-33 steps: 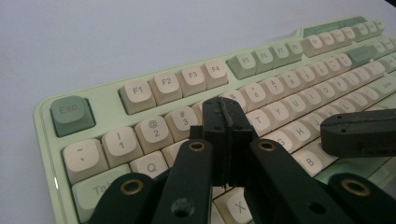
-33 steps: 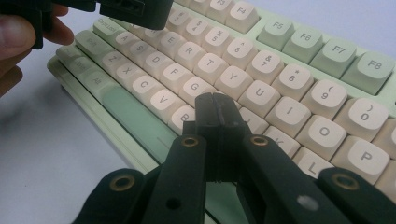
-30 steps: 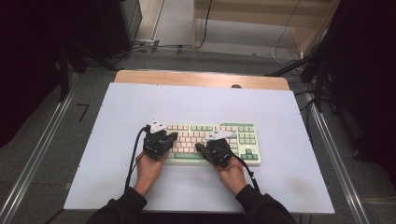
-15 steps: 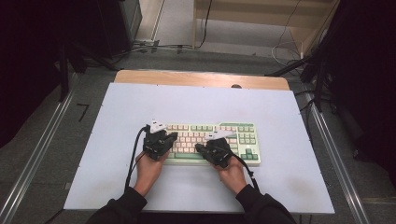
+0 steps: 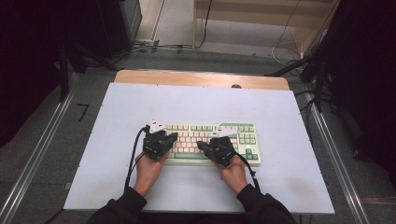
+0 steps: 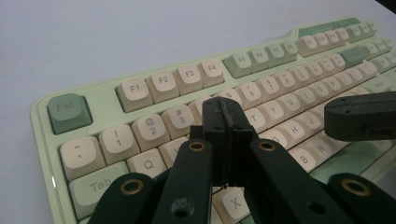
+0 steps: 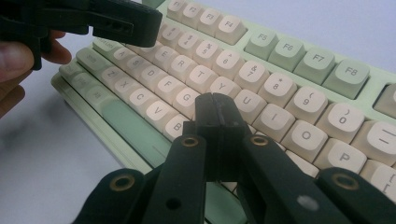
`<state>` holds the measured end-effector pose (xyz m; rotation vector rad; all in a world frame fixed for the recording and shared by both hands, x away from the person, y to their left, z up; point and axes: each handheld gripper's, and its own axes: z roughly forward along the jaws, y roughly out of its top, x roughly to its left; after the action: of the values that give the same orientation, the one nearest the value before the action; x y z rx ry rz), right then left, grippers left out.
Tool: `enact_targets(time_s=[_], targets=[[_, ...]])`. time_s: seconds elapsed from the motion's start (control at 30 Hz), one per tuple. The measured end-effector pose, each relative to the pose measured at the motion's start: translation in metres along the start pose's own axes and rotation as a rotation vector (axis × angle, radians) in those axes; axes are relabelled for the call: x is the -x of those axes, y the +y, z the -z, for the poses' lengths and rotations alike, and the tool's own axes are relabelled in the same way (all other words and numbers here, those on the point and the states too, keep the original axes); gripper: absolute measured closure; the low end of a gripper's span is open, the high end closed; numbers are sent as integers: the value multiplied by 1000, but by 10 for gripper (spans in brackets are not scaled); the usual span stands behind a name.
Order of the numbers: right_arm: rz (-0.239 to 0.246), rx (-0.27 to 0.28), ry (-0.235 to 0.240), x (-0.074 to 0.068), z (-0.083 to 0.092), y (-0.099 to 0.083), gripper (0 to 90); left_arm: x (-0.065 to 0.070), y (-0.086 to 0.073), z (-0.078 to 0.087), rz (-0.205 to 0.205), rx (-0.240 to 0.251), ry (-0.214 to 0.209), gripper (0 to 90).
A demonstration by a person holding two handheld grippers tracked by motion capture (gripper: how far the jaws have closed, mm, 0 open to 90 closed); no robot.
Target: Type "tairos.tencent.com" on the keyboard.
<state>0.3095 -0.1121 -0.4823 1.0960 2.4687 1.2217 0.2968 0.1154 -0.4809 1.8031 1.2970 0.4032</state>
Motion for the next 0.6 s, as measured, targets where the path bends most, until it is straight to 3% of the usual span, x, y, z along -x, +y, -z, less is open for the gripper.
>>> enact_targets(time_s=[0.6], targets=[[-9, 13, -6, 1, 3, 1, 873, 12, -7, 5, -31, -31, -53, 900]])
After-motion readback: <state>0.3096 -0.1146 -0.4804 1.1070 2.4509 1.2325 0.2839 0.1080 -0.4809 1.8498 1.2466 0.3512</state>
